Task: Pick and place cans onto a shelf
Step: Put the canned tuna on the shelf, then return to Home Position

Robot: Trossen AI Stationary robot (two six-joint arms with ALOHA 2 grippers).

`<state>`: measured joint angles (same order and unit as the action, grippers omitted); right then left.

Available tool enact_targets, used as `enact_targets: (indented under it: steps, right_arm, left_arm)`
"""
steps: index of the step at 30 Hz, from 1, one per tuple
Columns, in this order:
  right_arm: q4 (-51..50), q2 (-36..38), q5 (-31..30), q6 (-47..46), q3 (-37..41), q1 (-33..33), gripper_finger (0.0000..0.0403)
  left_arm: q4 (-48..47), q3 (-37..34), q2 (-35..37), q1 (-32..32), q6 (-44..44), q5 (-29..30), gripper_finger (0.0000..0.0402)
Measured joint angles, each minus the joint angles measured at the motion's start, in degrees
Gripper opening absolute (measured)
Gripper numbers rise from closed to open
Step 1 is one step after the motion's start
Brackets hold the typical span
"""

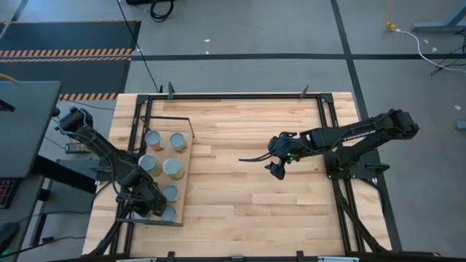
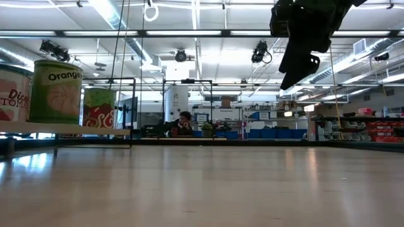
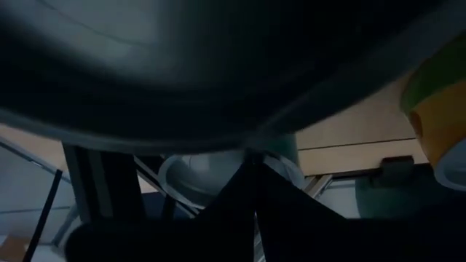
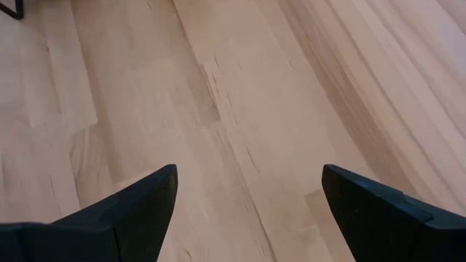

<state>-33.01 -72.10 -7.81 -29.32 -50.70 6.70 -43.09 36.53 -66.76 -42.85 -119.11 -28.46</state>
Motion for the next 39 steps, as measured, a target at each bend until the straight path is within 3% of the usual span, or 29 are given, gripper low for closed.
enact_targets:
  steps: [11,28,35,39]
  right_arm:
    - [-1.42,0.0,0.02,1.13,0.0,0.02,0.0348]
    - [-3.67,0.35,0.88,5.06,0.0,0.02,0.0348]
    - [-5.66,3.85,2.0,5.61,-3.3,-0.26,0.0348]
    - [-4.63,4.33,1.16,9.73,-4.48,-1.23,0.0348]
  left_arm:
    - [-1.25,-0.13,3.11,-0.11,-3.41,6.36,0.0008]
    - [-0.93,0.06,3.49,-0.13,-3.99,4.14,0.0009]
    - [-8.25,8.31,3.52,-0.13,-1.63,4.47,0.0009]
    - [-9.06,13.4,3.52,-0.07,4.69,11.23,0.0009]
